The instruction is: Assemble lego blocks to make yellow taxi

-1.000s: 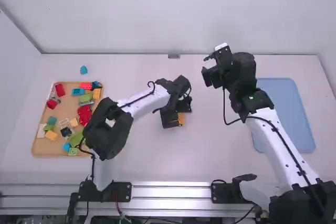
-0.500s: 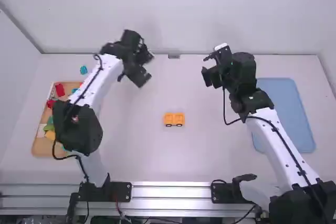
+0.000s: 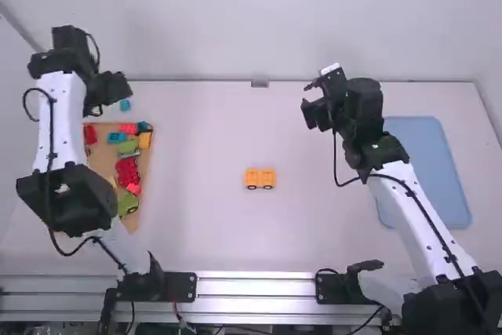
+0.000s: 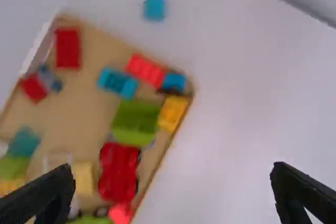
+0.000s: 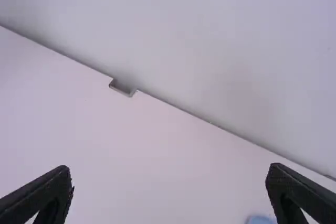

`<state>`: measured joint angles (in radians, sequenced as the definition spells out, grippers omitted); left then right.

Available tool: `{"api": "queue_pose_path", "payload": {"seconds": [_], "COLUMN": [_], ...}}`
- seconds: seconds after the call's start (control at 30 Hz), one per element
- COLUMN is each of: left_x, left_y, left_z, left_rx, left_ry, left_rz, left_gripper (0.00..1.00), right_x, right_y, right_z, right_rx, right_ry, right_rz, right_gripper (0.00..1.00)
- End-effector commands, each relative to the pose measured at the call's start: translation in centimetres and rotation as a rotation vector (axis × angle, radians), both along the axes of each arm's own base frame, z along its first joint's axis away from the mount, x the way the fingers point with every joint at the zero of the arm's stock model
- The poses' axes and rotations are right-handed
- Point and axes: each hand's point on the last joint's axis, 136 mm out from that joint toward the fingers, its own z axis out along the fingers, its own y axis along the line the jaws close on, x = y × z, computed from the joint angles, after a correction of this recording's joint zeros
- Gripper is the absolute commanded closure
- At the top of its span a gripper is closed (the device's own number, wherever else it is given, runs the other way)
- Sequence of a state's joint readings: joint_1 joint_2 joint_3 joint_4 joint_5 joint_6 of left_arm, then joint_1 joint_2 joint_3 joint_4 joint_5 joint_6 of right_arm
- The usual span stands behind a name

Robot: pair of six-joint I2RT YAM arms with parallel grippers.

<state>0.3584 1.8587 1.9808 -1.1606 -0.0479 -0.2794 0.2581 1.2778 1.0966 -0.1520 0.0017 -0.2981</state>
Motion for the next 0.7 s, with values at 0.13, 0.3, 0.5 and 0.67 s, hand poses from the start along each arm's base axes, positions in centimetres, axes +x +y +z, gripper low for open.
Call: {"api": "queue_pose_path", "payload": {"seconds": [0.13,0.3,0.5,0.67], "left_x": [-7.1,-10.4,-13.0,-15.2], "left_y": [5.2,7.7,7.8,7.3], "left_z": [-0.2,-0.7,-0.6,-0.4], "left_rx": [-0.137,-0.162,-0.134,-0.043], "left_ry": [0.064,0.111,0.046,-0.022], "left_rz": [0.428,0.531,0.568,0.562], "left_gripper": [0.01,0.01,0.01,0.01], "right_x": [0.5,0.6,0.6,0.6], "right_y": [0.4,0.4,0.4,0.4], "right_z": [2.0,2.3,2.2,2.3], "right_rx": [0.016,0.021,0.019,0.019], "right_ry": [-0.052,-0.064,-0.060,-0.063], "right_rz": [0.006,0.008,0.008,0.008], "right_gripper": [0.02,0.02,0.02,0.02]}}
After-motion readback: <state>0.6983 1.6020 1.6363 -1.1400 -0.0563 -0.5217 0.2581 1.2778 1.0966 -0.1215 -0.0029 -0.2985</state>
